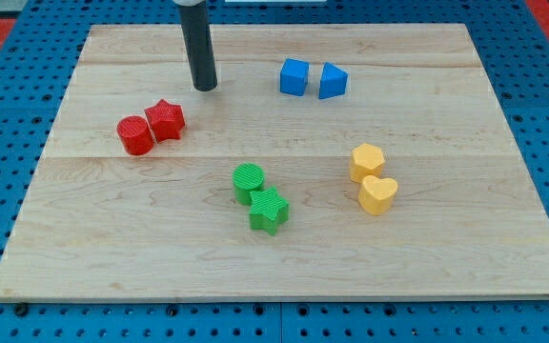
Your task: Separate the red circle from the red star
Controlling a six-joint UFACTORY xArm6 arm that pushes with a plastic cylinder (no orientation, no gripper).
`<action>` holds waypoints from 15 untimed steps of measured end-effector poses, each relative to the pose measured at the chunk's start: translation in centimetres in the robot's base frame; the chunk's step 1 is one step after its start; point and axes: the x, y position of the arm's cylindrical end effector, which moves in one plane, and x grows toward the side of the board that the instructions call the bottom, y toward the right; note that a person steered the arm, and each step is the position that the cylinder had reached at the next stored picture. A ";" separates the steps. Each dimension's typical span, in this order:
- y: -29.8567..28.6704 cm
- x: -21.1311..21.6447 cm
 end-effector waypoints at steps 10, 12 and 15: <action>-18.8 9.6; -21.1 10.4; -21.1 15.5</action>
